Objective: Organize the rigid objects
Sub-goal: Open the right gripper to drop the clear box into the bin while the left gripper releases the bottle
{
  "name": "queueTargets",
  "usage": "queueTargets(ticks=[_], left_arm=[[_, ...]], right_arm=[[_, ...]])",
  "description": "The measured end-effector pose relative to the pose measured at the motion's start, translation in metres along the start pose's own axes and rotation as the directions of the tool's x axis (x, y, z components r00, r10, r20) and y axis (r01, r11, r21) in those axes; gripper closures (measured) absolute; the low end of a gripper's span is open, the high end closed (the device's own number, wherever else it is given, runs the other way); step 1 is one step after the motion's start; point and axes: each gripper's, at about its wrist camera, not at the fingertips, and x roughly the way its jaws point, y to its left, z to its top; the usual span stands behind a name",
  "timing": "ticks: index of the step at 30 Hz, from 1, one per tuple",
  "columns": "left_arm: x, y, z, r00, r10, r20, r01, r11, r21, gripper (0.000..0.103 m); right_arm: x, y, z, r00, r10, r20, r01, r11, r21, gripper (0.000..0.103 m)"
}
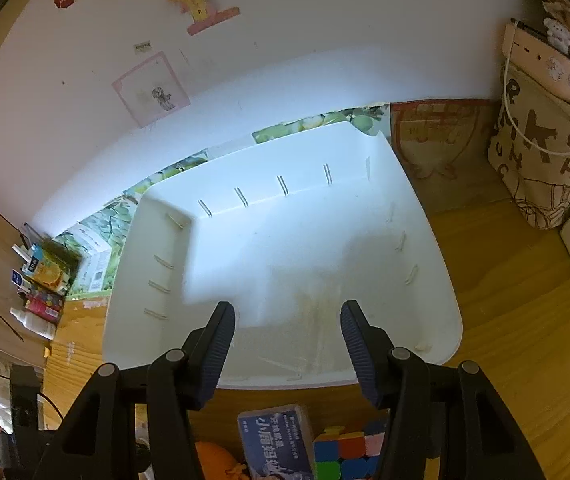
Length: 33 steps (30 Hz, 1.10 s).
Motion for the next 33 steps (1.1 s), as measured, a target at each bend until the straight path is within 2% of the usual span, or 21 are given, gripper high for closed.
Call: queueTargets(ticks=[5,7,12,14,15,17,18,21,24,26,28,33], left_arm=[[-0.003,-0.004,0.003,1.000,0.015,0.022,-0.015,1.000,0.025,0.049],[-0.011,-0.009,0.004,0.999,0.016,0.045,-0.017,0.999,0.036,0.057],[-0.021,-0.015,0.007,0.999,0.014,0.050,-0.018,0.997,0.078,0.059],[-0.027,-0.016,0.007,0.997,0.019,0.072,-0.026,0.995,0.093,0.093],[-0.033,-0.017,0.008,0.998,-0.002,0.066,-0.004,0.996,0.091,0.099],[-0.044,-0.016,0.010,0.996,-0.049,0.069,0.044,0.997,0.069,0.099],[-0.048,-0.017,0.012,0.996,-0.050,0.076,0.044,0.996,0.079,0.099],[-0.055,-0.021,0.013,0.995,0.001,0.099,-0.013,0.992,0.126,0.099],[-0.051,-0.019,0.012,0.997,0.006,0.078,-0.013,0.995,0.098,0.097],[-0.049,-0.017,0.012,0.998,0.006,0.068,-0.012,0.997,0.082,0.095],[-0.047,-0.013,0.002,0.998,0.010,0.065,-0.016,0.996,0.085,0.089],[-0.045,-0.013,-0.013,0.999,-0.017,0.045,0.014,0.997,0.070,0.083]], right_arm=[[0.000,0.002,-0.001,1.000,-0.021,0.005,0.022,0.999,-0.025,0.047],[0.001,0.002,-0.001,1.000,-0.022,0.002,0.022,0.999,-0.026,0.047],[0.000,0.001,-0.003,1.000,-0.019,0.000,0.019,1.000,-0.026,0.047],[-0.003,0.002,-0.004,1.000,-0.017,0.000,0.017,0.999,-0.029,0.047],[-0.004,0.002,-0.005,1.000,-0.017,0.003,0.017,0.999,-0.030,0.047],[-0.008,0.002,-0.005,1.000,-0.014,0.010,0.015,0.999,-0.033,0.047],[-0.010,0.002,-0.006,1.000,-0.014,0.015,0.015,0.999,-0.035,0.047],[-0.013,0.001,-0.007,1.000,-0.013,0.015,0.014,0.999,-0.036,0.047],[-0.015,0.001,-0.008,1.000,-0.007,0.012,0.008,0.999,-0.036,0.047],[-0.019,0.001,-0.010,1.000,-0.003,0.013,0.004,0.999,-0.042,0.039],[-0.025,0.000,-0.014,1.000,0.003,0.018,-0.002,0.999,-0.051,0.036],[-0.035,0.000,-0.025,1.000,0.014,0.005,-0.013,0.999,-0.053,0.031]])
